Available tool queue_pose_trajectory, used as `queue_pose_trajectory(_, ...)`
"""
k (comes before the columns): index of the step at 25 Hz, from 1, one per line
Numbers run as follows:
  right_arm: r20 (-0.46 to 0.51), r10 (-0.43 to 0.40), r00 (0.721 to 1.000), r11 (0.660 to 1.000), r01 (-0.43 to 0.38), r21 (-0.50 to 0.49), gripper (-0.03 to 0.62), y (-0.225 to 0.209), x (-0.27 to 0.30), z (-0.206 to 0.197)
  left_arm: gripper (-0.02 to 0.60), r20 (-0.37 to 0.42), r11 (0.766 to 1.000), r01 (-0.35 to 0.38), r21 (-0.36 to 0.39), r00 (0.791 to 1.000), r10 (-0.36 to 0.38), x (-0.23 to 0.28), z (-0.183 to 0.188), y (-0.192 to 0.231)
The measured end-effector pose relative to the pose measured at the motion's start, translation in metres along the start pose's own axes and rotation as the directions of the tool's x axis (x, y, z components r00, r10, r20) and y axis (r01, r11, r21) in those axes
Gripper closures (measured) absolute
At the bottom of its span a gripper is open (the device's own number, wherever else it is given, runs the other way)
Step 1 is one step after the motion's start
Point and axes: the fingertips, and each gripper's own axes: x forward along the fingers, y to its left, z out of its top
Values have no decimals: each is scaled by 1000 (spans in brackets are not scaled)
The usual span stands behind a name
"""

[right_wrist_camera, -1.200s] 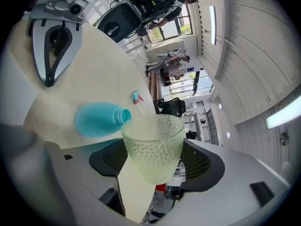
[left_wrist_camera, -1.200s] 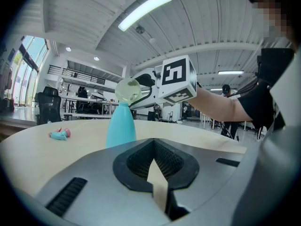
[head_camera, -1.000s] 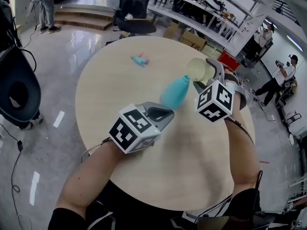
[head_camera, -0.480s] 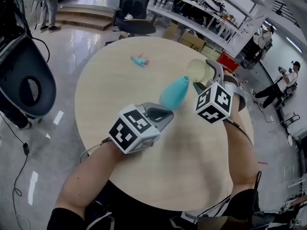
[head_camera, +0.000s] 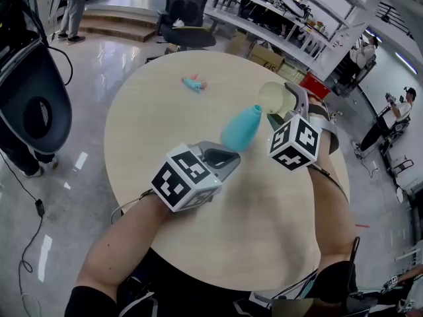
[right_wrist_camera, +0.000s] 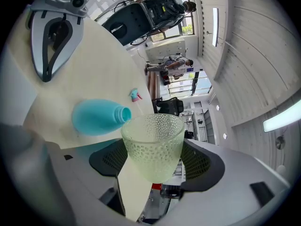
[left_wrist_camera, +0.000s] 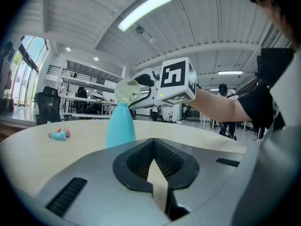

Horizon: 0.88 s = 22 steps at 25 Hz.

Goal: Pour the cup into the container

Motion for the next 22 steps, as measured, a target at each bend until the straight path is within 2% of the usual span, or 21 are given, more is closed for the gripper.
queue_pose_trajectory(6, 8, 7, 1000, 999, -8, 48, 228, 0, 1, -2, 583, -5, 1000, 1, 4, 1000, -1, -1, -1, 0)
queue_pose_trajectory(8, 31, 35, 999, 991, -38, 127, 228, 5, 3, -6, 583, -2, 1000, 1, 4, 1000, -1, 0, -2, 1)
queue_pose_trajectory(10, 71, 68, 995, 965, -84, 250, 227, 11, 3, -12, 583, 1, 1000, 4, 0, 1000, -4, 0, -3, 1)
queue_pose_trajectory(12, 120, 96, 988, 911, -136, 388, 229, 16, 2, -19, 583, 0, 1000, 4, 0, 1000, -4, -3, -3, 0)
queue_pose_trajectory(16, 190, 118, 975, 790, -208, 576, 228, 20, 4, -40, 583, -2, 1000, 4, 1, 1000, -4, -4, -2, 0)
queue_pose_trajectory(17, 215, 122, 969, 746, -233, 624, 227, 21, 4, -45, 583, -3, 1000, 4, 1, 1000, -4, -4, -2, 0)
queue_pose_trajectory(21, 311, 126, 942, 517, -330, 790, 227, 30, 1, -66, 583, 1, 1000, 2, 0, 1000, -2, -6, -1, -1)
queue_pose_trajectory(22, 321, 126, 939, 470, -342, 814, 227, 35, 2, -72, 583, 2, 1000, 1, 0, 1000, -1, -6, -2, 0)
